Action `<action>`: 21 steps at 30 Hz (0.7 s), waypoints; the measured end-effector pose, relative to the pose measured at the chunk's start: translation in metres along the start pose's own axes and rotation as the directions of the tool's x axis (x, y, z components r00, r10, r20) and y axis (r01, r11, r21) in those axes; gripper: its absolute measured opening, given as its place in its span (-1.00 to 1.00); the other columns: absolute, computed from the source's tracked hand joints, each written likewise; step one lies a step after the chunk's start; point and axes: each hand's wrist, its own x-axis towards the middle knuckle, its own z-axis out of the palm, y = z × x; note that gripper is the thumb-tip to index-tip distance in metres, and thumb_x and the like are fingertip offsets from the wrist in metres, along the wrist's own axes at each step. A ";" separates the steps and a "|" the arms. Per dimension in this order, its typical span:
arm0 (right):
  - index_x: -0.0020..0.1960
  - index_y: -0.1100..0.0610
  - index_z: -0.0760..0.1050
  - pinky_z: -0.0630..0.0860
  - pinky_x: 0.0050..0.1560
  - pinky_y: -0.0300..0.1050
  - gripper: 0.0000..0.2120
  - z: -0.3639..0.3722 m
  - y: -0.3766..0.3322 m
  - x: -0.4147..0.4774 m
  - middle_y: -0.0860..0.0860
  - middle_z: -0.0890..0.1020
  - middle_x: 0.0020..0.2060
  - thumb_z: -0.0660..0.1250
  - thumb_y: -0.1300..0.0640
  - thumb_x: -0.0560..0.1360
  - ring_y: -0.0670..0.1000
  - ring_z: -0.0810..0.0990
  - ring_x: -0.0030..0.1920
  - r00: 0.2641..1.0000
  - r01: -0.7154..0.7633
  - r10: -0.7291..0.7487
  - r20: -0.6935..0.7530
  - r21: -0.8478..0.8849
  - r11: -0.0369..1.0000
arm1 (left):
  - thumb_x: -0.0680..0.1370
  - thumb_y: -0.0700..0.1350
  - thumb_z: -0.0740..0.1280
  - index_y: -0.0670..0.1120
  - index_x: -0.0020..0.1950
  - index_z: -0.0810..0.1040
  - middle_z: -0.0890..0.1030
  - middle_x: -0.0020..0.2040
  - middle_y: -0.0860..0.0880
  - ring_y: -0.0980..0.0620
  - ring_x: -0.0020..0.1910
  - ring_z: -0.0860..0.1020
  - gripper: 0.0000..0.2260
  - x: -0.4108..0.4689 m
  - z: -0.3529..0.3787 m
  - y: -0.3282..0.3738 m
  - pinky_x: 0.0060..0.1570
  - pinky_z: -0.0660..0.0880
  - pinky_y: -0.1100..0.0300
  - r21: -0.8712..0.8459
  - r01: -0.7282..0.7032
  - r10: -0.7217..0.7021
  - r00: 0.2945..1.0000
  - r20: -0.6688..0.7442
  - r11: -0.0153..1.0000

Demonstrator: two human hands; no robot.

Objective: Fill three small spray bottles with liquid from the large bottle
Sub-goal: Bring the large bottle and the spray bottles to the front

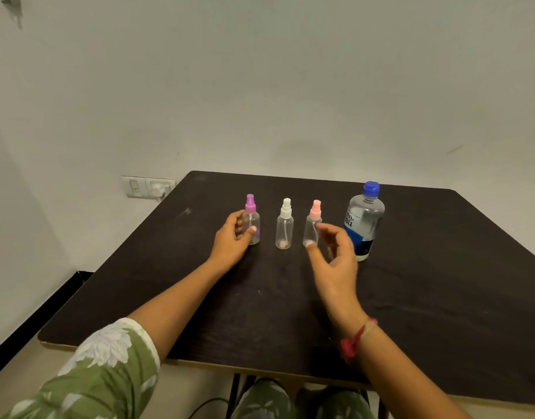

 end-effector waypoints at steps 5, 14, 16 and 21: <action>0.15 0.03 0.44 0.44 0.13 -0.31 -0.67 -0.035 0.011 0.013 -0.11 0.40 0.09 0.33 0.33 0.47 -0.21 0.47 0.08 0.967 0.067 -0.082 -0.242 -0.067 0.995 | 0.46 -0.10 0.47 -0.10 0.47 0.22 0.38 0.26 0.06 0.11 0.18 0.43 -0.34 -0.001 -0.001 -0.003 0.08 0.38 0.33 0.023 0.019 -0.019 1.000 0.005 1.000; 0.40 0.04 0.23 0.34 0.35 -0.03 -0.30 -0.063 0.052 0.046 0.06 0.25 0.36 0.51 0.13 0.37 0.00 0.32 0.32 0.972 -0.177 0.144 -0.188 -0.173 0.969 | 0.43 -0.07 0.49 -0.04 0.17 0.41 0.51 0.18 -0.06 0.04 0.07 0.52 -0.61 0.007 0.003 -0.009 -0.01 0.42 0.28 0.169 0.001 -0.002 1.000 0.004 0.986; 0.42 0.03 0.19 0.30 0.37 -0.02 -0.21 -0.061 0.056 0.053 0.05 0.25 0.38 0.54 0.10 0.33 0.00 0.30 0.35 0.974 -0.191 0.166 -0.153 -0.168 0.967 | 0.43 -0.09 0.49 -0.05 0.20 0.41 0.52 0.20 -0.06 0.04 0.11 0.51 -0.59 0.008 0.004 -0.010 0.06 0.42 0.25 0.153 0.008 -0.008 1.000 0.003 0.988; 0.43 0.06 0.17 0.34 0.35 -0.07 -0.16 -0.053 0.066 0.065 0.03 0.31 0.37 0.56 0.13 0.30 0.00 0.33 0.36 0.973 -0.208 0.195 -0.123 -0.106 0.972 | 0.37 -0.13 0.54 -0.06 0.38 0.33 0.44 0.34 -0.08 -0.03 0.30 0.43 -0.36 0.008 0.003 -0.012 0.24 0.38 0.17 0.083 0.027 -0.028 1.000 0.014 0.996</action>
